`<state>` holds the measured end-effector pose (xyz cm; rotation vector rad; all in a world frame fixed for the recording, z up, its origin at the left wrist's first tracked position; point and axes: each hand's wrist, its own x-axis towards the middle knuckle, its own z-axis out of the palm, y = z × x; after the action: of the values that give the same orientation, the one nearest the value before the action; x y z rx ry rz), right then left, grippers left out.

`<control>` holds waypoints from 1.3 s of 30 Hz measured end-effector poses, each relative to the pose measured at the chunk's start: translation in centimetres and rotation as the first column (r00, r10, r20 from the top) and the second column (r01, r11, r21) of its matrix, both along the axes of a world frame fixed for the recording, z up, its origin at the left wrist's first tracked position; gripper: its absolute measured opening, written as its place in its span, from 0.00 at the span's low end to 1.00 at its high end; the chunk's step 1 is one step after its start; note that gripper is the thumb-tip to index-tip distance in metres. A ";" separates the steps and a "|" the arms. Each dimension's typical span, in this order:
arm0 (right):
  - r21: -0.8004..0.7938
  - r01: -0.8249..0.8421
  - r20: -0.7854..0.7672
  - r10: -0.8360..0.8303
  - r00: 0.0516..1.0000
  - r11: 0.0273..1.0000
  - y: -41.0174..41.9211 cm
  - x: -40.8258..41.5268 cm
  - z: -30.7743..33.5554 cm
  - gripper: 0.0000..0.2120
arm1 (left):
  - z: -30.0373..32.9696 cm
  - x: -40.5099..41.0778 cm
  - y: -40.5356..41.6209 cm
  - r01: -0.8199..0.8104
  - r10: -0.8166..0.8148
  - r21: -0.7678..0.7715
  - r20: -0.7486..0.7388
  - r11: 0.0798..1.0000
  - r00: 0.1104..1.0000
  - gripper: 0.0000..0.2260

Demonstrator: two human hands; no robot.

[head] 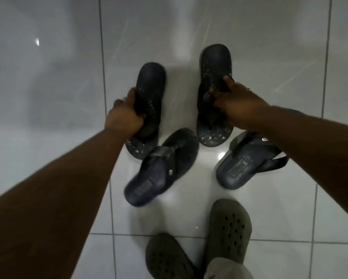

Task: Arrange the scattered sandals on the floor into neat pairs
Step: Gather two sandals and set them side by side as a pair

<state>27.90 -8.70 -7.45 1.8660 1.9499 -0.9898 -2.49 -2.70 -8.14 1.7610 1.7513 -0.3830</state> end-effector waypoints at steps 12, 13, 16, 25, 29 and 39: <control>0.075 0.006 -0.140 0.005 0.990 0.997 7.5 -7.4 -0.7 0.27 | -0.6 -2.7 -2.5 -0.121 0.122 -0.014 0.061 0.993 0.991 0.34; 0.082 -0.048 -0.152 0.060 0.987 0.995 7.3 -7.8 -0.8 0.25 | -0.6 -3.1 -1.8 -0.140 0.140 -0.005 0.045 0.990 0.989 0.33; 0.096 -0.263 -0.121 0.273 0.954 0.960 4.7 -8.9 -0.8 0.26 | -0.3 -4.3 -0.1 -0.236 0.236 0.002 0.007 0.972 0.972 0.30; 0.045 -0.291 -0.009 0.292 0.957 0.956 -1.8 -11.0 -0.1 0.17 | 0.1 -3.3 -1.4 -0.102 0.100 0.026 0.070 0.994 0.992 0.31; 0.044 -0.301 0.001 0.302 0.953 0.952 -1.6 -11.3 0.1 0.18 | 0.1 -3.1 -1.3 -0.081 0.078 0.035 0.071 0.996 0.994 0.31; 0.108 -0.308 -0.041 0.314 0.949 0.945 -2.4 -12.0 0.1 0.24 | 0.7 -2.7 -1.8 -0.084 0.080 0.046 0.079 0.995 0.994 0.33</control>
<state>15.89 -11.11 -7.30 1.5226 2.2764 -0.8703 -5.20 -4.48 -7.48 1.7084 1.7859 -0.2363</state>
